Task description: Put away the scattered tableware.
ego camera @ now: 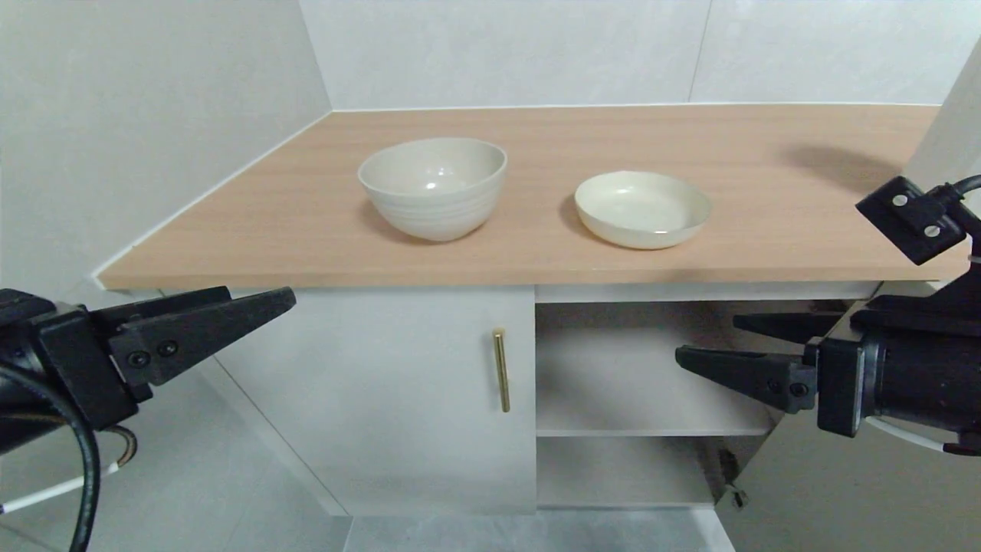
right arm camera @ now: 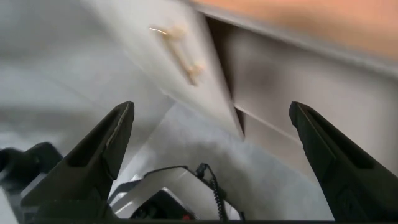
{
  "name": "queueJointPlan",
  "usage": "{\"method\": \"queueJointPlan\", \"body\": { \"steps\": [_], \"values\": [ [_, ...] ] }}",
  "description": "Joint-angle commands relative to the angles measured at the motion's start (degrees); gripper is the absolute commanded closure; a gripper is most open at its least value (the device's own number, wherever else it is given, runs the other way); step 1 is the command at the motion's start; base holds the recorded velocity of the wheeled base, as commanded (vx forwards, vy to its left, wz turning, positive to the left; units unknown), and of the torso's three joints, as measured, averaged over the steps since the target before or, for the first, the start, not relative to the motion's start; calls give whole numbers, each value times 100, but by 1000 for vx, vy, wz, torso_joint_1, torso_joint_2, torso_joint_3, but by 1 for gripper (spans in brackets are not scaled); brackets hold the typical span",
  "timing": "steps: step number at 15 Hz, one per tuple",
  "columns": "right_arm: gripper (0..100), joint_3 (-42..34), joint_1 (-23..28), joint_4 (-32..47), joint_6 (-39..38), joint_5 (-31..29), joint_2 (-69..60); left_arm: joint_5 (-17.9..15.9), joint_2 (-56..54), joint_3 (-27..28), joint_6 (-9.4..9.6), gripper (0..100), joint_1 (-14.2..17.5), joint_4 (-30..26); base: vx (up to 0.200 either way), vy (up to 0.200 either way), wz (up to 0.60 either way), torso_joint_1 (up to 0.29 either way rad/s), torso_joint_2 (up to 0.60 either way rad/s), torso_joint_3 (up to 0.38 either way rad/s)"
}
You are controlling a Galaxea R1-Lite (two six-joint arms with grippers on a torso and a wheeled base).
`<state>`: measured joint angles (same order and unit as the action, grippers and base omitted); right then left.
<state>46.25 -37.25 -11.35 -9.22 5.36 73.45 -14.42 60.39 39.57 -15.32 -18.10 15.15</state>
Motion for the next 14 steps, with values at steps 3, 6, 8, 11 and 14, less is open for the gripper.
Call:
{"method": "queueJointPlan", "body": {
  "steps": [3, 6, 8, 11, 14],
  "values": [
    [0, -11, 8, 10, 8, 0, 20, 1, 60, -11, -6, 0, 0, -4, 0, 0, 0, 97, -515, -245],
    [0, -11, 8, 10, 8, 0, 56, 10, 96, -11, -6, 0, 0, -4, 0, 0, 0, 333, -471, -259],
    [0, -11, 8, 10, 78, 0, 64, 1, 139, -2, -6, 0, 0, -4, 0, 0, 0, 261, -483, -256],
    [0, 7, 96, -25, 87, -9, 135, 1, 201, 16, -6, 0, 0, -4, 0, 0, 0, 237, -487, -258],
    [0, 7, 403, -509, 95, 0, 354, -122, 535, 288, -15, 0, 9, 23, 0, 0, 0, 136, -274, -147]
  ]
}}
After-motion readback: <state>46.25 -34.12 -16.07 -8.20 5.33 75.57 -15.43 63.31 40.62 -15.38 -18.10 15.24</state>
